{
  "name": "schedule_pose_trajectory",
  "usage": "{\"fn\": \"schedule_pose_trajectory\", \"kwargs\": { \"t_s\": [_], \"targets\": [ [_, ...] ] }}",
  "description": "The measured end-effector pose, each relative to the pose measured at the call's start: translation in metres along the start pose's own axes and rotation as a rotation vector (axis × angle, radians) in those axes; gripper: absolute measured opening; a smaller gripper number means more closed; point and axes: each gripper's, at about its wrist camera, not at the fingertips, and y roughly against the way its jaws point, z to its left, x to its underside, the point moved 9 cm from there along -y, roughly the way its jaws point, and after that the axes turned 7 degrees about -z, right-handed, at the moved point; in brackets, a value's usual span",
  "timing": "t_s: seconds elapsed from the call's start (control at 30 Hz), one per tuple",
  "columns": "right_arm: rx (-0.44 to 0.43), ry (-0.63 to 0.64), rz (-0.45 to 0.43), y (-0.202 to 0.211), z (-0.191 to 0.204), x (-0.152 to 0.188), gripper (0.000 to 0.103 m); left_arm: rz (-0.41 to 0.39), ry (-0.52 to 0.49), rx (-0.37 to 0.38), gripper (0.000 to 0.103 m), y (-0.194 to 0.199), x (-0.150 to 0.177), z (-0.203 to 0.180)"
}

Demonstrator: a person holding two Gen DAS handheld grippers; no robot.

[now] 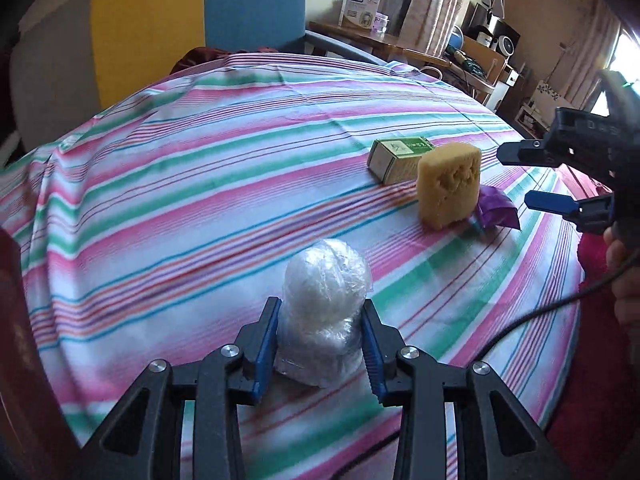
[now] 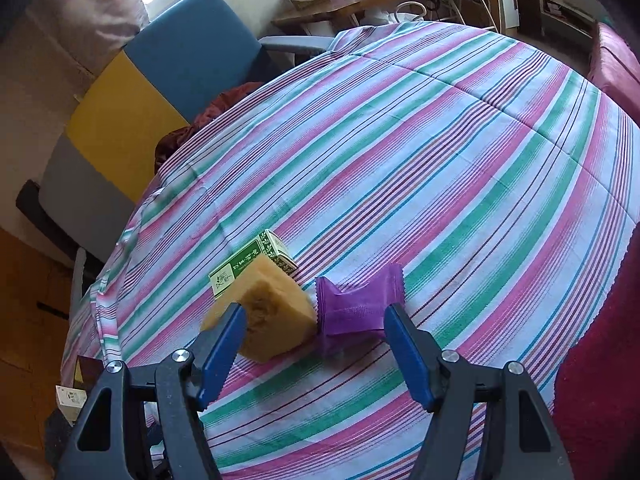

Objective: Organize objects
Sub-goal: 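Grasp the clear plastic bundle with the left tool while the right tool grasps the yellow sponge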

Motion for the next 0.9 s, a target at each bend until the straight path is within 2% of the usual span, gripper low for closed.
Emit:
{"fn": "schedule_pose_trajectory", "kwargs": {
  "t_s": [0.17, 0.3, 0.43, 0.7, 0.83, 0.9],
  "targets": [
    [0.005, 0.129, -0.007, 0.0, 0.022, 0.004, 0.072, -0.008, 0.026, -0.005, 0.039, 0.016, 0.015, 0.006],
    [0.05, 0.295, -0.023, -0.004, 0.044, 0.01, 0.074, -0.011, 0.032, -0.009, 0.039, 0.021, 0.022, 0.008],
    [0.071, 0.396, -0.002, -0.013, 0.056, 0.019, 0.077, -0.01, 0.041, -0.015, 0.039, 0.022, 0.023, 0.009],
    [0.144, 0.516, 0.058, -0.041, 0.062, 0.026, 0.08, -0.011, 0.057, -0.005, 0.039, 0.025, 0.024, 0.012],
    [0.181, 0.535, 0.036, -0.046, 0.059, 0.02, 0.08, -0.02, 0.05, -0.008, 0.039, 0.026, 0.026, 0.012],
    [0.16, 0.539, 0.043, -0.049, 0.062, 0.021, 0.073, -0.024, 0.048, -0.009, 0.039, 0.026, 0.026, 0.012]
  ]
}}
